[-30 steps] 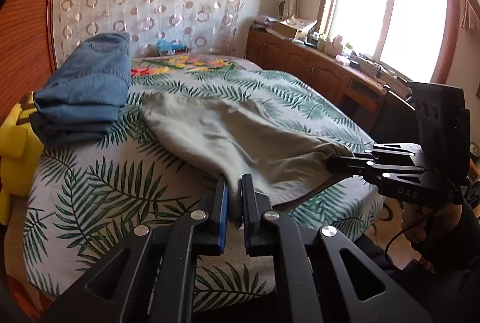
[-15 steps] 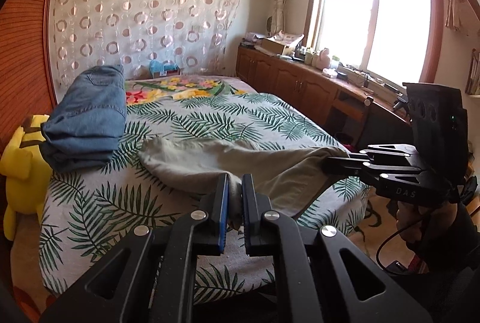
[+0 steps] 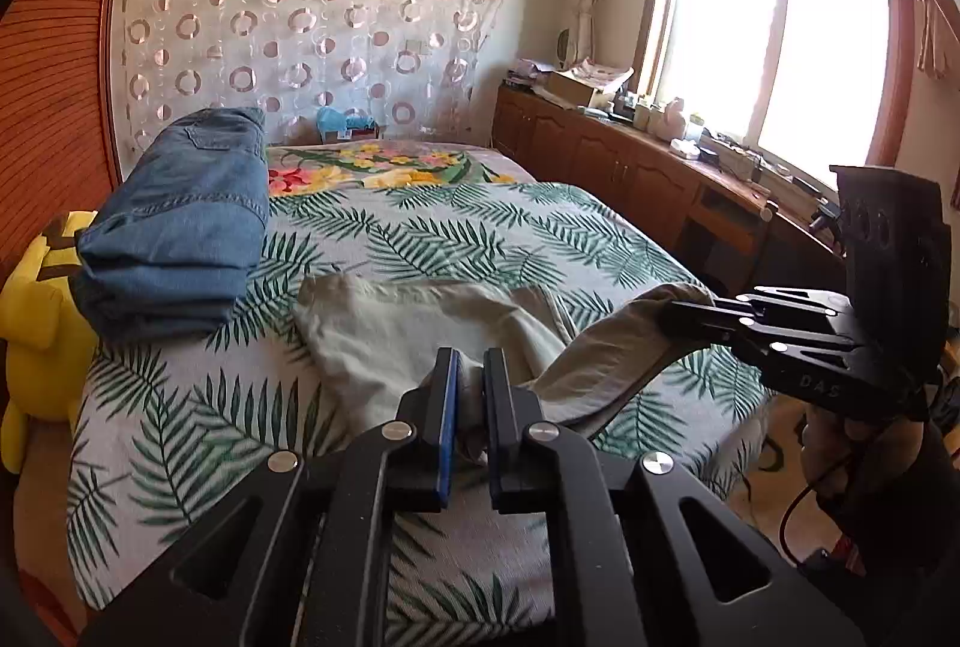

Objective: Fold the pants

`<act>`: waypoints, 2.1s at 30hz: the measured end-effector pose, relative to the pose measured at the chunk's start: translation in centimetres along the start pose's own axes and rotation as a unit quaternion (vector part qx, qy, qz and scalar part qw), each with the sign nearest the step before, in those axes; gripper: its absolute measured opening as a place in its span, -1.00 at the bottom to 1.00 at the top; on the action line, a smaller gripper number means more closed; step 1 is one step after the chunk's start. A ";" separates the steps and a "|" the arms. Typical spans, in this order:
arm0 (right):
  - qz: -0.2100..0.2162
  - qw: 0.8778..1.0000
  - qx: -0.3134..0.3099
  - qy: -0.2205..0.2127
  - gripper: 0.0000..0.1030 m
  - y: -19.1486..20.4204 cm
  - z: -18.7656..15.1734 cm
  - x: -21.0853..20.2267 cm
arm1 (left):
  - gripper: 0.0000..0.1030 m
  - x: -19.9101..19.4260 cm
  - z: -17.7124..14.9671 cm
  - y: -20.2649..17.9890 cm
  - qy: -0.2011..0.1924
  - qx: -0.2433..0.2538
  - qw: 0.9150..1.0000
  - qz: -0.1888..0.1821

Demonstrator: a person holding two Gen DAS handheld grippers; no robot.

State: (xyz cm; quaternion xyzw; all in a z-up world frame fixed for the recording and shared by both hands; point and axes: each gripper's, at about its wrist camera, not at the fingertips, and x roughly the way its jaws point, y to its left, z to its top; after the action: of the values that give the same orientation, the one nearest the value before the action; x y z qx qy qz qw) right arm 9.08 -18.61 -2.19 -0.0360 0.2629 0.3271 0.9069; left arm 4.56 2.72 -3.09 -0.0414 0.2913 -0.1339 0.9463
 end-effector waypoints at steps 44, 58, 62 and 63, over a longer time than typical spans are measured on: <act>-0.034 0.999 0.002 0.039 -0.83 -2.8 4.5 11.0 | -0.82 6.8 3.5 3.6 0.016 -0.007 0.999 0.039; -0.045 0.998 0.004 0.049 -0.78 -3.1 4.3 12.5 | 0.44 6.2 2.9 4.0 0.005 -0.009 0.999 0.047; -0.050 0.998 0.002 0.042 -0.30 -3.2 4.3 11.8 | 0.51 6.3 2.2 4.0 0.012 -0.005 0.999 0.049; -0.047 0.998 0.003 0.039 -0.22 -3.3 4.2 11.5 | 0.51 6.4 1.8 4.0 0.016 -0.006 0.999 0.048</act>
State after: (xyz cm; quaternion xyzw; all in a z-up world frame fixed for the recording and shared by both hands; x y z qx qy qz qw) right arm 20.43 -13.60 -4.63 -0.0582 0.2972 0.2819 0.9104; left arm 11.55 4.81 -5.64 -0.0305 0.3091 -0.0870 0.9466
